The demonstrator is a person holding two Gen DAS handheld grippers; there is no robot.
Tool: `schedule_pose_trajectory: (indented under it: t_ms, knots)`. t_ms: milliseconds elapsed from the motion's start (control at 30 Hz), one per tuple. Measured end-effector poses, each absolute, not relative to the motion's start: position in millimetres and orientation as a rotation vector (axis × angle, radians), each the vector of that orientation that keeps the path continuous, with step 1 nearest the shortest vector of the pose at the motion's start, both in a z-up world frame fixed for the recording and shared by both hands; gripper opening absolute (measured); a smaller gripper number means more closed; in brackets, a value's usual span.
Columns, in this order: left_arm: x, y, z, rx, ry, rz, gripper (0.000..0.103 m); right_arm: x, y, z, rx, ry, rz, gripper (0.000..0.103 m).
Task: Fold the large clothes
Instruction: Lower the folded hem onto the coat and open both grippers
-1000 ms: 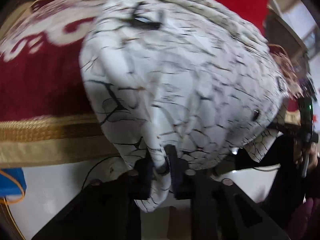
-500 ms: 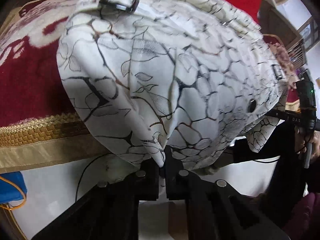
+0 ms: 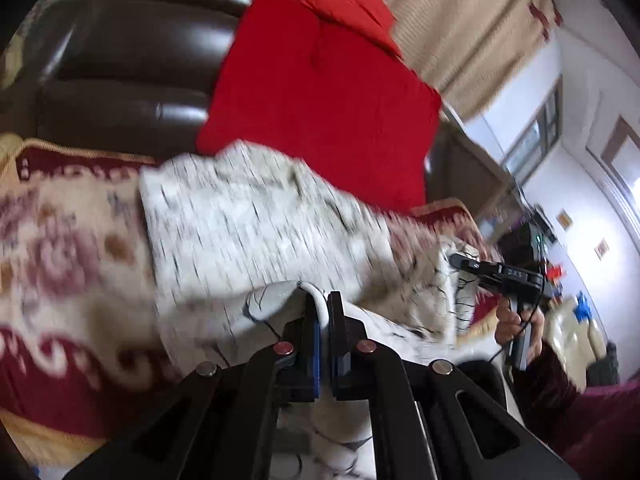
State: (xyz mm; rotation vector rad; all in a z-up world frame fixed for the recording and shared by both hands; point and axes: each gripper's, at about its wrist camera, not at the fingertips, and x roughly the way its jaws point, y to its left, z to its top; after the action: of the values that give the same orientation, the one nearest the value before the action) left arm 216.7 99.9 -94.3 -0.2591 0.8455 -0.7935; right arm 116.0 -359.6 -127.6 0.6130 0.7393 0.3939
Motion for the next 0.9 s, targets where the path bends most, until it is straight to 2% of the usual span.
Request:
schedule_pose_trajectory:
  t_ms: [167,333,433,467,500,533,600,633,667,800,833,900]
  knots:
    - [315.5,100.6,-109.2,-0.387,0.849,-0.664,0.003,197.7,-411.9,-119.8,0.737,0.661,0.29,0.009]
    - [397.9,107.1,-173.7,-0.452,0.961,-0.484,0.003,278.2,-462.0,-175.9,0.815,0.721,0.128,0.009]
    - [407.6,103.8,-211.6,-0.47,1.034,-0.445,0.004,297.6,-482.5,-217.2,0.908,0.806,0.134,0.009]
    - [403.5,103.3,-217.2,-0.482,1.037,-0.448,0.007,296.6,-484.5,-223.6,0.937,0.816,0.154,0.01]
    - [398.1,105.2,-219.4,-0.503,1.032,-0.469,0.013,295.8,-484.4,-225.6,0.94,0.804,0.184,0.011]
    - [385.5,109.8,-214.9,-0.523,1.023,-0.49,0.02,292.8,-484.6,-224.8,0.927,0.789,0.203,0.017]
    - [368.2,116.8,-209.9,-0.573,0.999,-0.506,0.074,279.0,-483.2,-211.7,0.887,0.772,0.232,0.044]
    - [359.8,120.8,-205.0,-0.589,0.979,-0.5,0.082,270.9,-481.8,-203.9,0.881,0.754,0.238,0.072]
    - [351.4,123.9,-199.9,-0.602,0.947,-0.498,0.084,266.8,-479.9,-200.4,0.88,0.729,0.242,0.079]
    - [339.2,110.9,-189.4,-0.537,0.959,-0.526,0.084,241.9,-466.1,-171.1,0.744,0.763,0.263,0.079]
    - [339.5,105.7,-189.3,-0.504,0.971,-0.518,0.083,244.6,-457.8,-171.6,0.71,0.803,0.267,0.075]
    - [338.2,90.6,-188.7,-0.422,0.976,-0.518,0.081,247.9,-445.3,-173.3,0.637,0.879,0.248,0.049]
